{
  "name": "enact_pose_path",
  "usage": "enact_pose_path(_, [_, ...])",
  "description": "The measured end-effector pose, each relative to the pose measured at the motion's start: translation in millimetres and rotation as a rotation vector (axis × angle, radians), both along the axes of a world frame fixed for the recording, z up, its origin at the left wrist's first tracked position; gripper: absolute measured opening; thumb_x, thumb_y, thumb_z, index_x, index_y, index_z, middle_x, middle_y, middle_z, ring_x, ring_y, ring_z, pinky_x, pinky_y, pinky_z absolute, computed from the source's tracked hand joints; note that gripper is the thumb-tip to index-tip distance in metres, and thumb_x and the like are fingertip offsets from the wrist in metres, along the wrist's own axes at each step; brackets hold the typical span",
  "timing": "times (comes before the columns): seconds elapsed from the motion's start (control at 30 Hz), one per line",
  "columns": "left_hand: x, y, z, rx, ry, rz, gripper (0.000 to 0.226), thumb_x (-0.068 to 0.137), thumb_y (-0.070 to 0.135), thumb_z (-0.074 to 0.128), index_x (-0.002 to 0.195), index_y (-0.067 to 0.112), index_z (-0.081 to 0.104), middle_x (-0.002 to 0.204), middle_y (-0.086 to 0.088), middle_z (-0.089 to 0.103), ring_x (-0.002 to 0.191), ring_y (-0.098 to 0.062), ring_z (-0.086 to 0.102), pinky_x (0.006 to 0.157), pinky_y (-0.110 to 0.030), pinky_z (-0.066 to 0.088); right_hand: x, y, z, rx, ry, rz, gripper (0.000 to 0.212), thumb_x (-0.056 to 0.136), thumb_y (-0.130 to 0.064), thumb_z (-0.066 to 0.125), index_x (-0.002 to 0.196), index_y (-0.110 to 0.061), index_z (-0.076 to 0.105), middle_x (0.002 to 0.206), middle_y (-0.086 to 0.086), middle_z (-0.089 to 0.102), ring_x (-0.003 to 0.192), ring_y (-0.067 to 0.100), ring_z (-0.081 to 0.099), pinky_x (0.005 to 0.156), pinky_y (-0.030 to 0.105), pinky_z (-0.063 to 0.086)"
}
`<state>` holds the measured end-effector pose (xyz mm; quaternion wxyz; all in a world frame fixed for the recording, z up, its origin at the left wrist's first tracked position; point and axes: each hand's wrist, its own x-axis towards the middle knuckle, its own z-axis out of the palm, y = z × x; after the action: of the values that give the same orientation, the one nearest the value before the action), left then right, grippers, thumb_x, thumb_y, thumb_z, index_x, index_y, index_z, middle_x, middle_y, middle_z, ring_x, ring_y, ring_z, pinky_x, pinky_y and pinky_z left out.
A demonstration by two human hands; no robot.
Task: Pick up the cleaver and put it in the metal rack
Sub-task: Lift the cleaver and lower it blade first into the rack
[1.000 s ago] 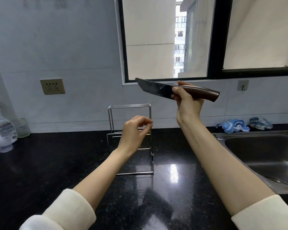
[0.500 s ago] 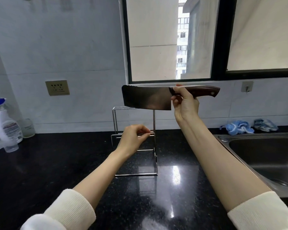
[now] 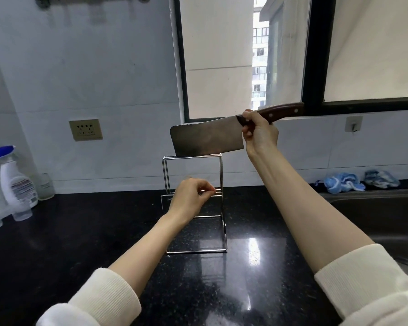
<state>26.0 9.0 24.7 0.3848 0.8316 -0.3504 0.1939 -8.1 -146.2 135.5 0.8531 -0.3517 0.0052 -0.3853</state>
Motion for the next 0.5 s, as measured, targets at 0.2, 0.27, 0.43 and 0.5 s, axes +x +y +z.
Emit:
enact_pose_path(0.2, [3.1,-0.1,2.8,0.038,0.043,-0.026,0.007,0.081,0.016,0.067,0.084,0.014,0.073,0.078,0.002,0.068,0.064,0.000,0.053,0.059,-0.012,0.039,14.0,-1.6,6.3,-0.009,0.020,-0.010,0.020,0.072,0.006,0.064,0.062,-0.008,0.054,0.061,0.006,0.054,0.030,0.006,0.040,0.033,0.014,0.032])
enact_pose_path(0.27, [4.6,-1.0,4.8,0.052,0.065,-0.041,0.007,0.081,0.016,0.067,0.084,0.013,0.073,0.081,-0.002,0.072,0.067,-0.003,0.056,0.061,-0.011,0.041,19.4,-2.3,9.8,-0.019,0.030,-0.022,0.021,0.072,0.006,0.064,0.062,-0.008,0.053,0.060,0.005,0.052,0.031,0.006,0.040,0.033,0.014,0.032])
enact_pose_path(0.43, [9.9,-0.8,10.7,0.081,0.097,-0.071,0.006,0.079,0.015,0.069,0.081,0.012,0.074,0.080,-0.005,0.073,0.064,-0.002,0.057,0.057,-0.002,0.041,33.8,-1.1,13.0,-0.131,0.104,-0.076,0.019,0.073,0.000,0.067,0.063,-0.010,0.054,0.057,0.004,0.052,0.038,0.008,0.041,0.037,0.015,0.036])
enact_pose_path(0.5, [11.4,0.1,11.6,0.085,0.114,-0.080,0.006,0.079,0.015,0.069,0.081,0.012,0.074,0.081,-0.005,0.073,0.065,-0.001,0.057,0.057,-0.002,0.042,40.1,1.1,11.2,-0.197,0.142,-0.087,0.018,0.073,-0.003,0.068,0.063,-0.010,0.056,0.058,0.004,0.054,0.036,0.007,0.042,0.043,0.017,0.038])
